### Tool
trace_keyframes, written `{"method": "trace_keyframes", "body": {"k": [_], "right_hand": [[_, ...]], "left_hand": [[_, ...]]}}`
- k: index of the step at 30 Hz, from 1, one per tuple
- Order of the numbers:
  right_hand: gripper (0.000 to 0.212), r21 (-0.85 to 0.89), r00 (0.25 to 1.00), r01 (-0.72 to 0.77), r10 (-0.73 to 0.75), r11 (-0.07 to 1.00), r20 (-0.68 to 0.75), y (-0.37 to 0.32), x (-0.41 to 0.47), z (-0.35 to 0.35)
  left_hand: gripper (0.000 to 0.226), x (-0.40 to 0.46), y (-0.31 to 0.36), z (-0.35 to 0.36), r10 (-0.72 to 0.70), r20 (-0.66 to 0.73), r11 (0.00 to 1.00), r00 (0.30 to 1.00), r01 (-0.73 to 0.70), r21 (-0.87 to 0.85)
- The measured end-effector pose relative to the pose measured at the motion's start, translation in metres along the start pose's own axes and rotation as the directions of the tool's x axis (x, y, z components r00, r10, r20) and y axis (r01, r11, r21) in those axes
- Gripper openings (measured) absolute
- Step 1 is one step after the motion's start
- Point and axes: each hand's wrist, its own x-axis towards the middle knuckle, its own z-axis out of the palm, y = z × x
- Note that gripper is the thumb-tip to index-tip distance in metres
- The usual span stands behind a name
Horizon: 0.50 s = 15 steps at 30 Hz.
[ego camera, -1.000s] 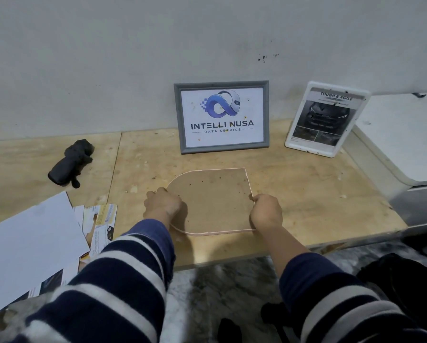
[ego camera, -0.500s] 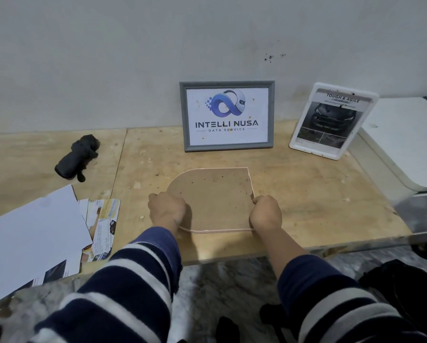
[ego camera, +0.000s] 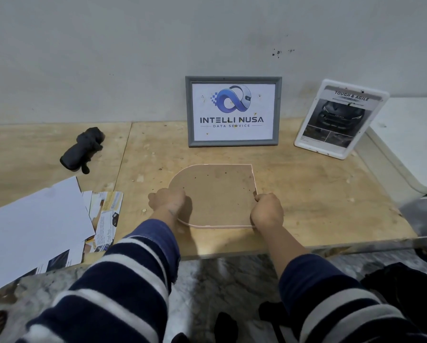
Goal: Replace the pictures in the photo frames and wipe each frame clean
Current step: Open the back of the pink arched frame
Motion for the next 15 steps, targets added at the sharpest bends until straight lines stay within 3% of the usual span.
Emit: {"method": "trace_keyframes", "body": {"k": [4,8,12,15], "right_hand": [[0.044,0.000,1.000,0.018,-0.018,1.000,0.016,0.003,0.003,0.001],[0.044,-0.031,0.999,0.027,-0.026,0.999,0.035,0.005,0.005,0.001],[0.040,-0.076,0.998,0.046,-0.042,0.996,0.051,0.002,0.005,-0.003],[0.036,-0.105,0.997,0.053,-0.046,0.993,0.069,0.001,0.006,-0.005]], "left_hand": [[0.055,0.009,0.014,-0.003,-0.098,0.108,0.993,0.989,0.105,-0.059],[0.095,0.106,-0.005,0.037,-0.210,0.168,0.971,0.963,0.225,-0.076],[0.099,0.036,0.016,0.004,-0.213,0.138,0.970,0.967,0.227,-0.093],[0.080,0.012,0.023,-0.004,-0.186,0.080,0.979,0.979,0.192,-0.068]]}}
